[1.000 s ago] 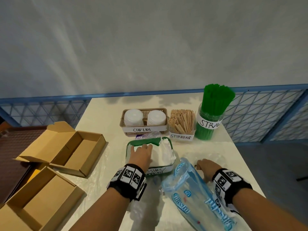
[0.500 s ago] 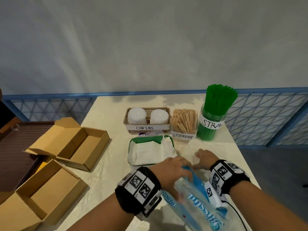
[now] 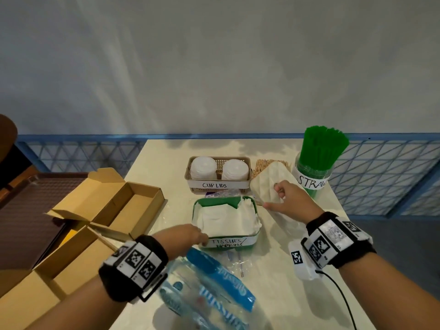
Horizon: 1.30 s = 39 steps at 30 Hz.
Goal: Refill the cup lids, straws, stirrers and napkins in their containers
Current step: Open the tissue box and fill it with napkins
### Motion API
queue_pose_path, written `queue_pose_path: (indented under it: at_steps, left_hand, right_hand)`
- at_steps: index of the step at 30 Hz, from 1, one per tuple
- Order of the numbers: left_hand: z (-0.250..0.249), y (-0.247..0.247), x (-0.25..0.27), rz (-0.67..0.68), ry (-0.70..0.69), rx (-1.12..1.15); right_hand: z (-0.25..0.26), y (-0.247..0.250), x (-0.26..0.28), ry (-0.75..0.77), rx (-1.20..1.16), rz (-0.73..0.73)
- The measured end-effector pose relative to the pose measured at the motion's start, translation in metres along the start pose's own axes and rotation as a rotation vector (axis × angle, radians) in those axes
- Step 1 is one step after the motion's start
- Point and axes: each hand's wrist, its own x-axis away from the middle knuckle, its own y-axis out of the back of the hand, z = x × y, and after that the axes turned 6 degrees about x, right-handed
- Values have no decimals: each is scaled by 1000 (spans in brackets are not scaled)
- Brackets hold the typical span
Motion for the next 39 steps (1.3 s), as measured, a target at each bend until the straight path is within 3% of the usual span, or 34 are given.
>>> queue_pose_path:
  at_steps: [2,4,7,12,15,17,19,23,26,30,39]
  left_hand:
    - [15,16,-2,117,157,-104]
    - [27,28,-7,143,268,-147]
    - [51,40,-13,27,164,-160]
    - [78,51,-26,1,189,-139]
    - [97,40,-44,-105,125,-259]
    - [102,35,-49,-95,106,-360]
    - [96,35,-54,-111,86,-294]
    - [64,35,-64,-403,64,-64]
    - [38,23,-81,-334,-11,-4]
    - [24,5,-100,-175,116,-85]
    - [25,13,-100,-226,249,144]
  right_hand:
    - [11,-2,-1,27,-8,-19]
    - [22,-7,-1,53,-12,-17]
    - [36,-18,0,103,-3,3]
    - [54,-37,1,186,41,29]
    - [61,-43,-1,189,27,6]
    - [64,-46,-2,180,16,-1]
    - [64,-48,-4,160,3,-20]
    - [63,-47,-7,101,-30,-97]
    - [62,-43,-9,84,-51,-145]
    - [58,-39,-8,87,-63,-170]
    - [46,-22,-14,189,0,-91]
